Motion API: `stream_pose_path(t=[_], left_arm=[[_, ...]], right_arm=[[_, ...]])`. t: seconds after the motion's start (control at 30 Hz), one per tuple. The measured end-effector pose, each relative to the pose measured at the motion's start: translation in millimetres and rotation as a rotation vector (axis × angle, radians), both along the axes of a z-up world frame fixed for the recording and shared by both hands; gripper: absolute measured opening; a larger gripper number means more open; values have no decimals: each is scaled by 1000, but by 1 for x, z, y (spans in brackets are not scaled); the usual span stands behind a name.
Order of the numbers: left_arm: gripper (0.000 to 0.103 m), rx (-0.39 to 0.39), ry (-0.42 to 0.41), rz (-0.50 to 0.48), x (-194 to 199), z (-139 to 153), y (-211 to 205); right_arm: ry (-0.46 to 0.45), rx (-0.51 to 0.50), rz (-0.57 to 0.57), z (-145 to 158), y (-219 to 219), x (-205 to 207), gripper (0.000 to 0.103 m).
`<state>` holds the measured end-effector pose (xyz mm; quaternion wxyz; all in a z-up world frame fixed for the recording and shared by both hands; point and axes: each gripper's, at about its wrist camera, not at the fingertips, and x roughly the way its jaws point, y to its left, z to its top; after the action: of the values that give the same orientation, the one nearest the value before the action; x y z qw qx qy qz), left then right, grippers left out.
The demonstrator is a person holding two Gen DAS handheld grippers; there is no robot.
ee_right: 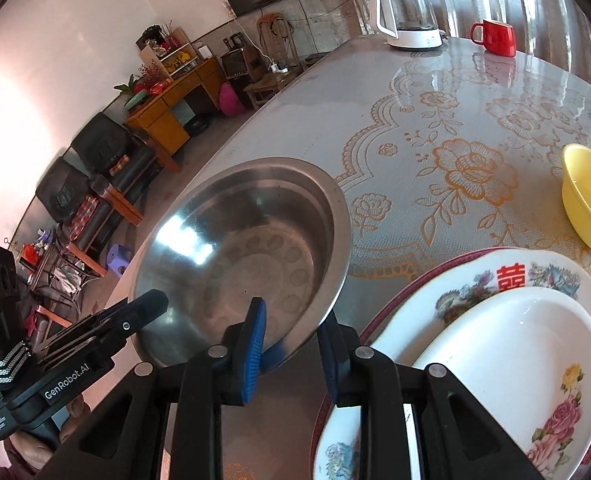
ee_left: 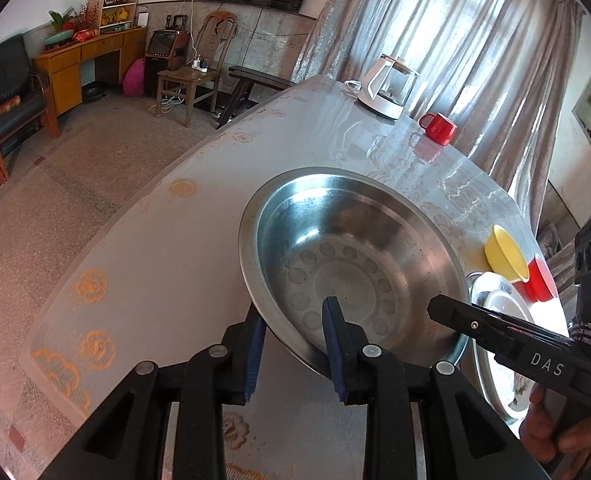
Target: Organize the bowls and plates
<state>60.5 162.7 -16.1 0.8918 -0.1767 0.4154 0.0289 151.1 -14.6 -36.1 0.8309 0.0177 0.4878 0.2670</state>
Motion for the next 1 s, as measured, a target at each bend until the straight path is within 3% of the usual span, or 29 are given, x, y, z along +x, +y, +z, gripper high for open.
stream_pose_path(t=[0.5,1.0], left_arm=[[31,99,4,28,-25,2,-2],[38,259,-91,72,-42,26,-8]], right_arm=[[12,10,48,-7,7,-17,26],[-23,46,16,4,-17,-28,36]])
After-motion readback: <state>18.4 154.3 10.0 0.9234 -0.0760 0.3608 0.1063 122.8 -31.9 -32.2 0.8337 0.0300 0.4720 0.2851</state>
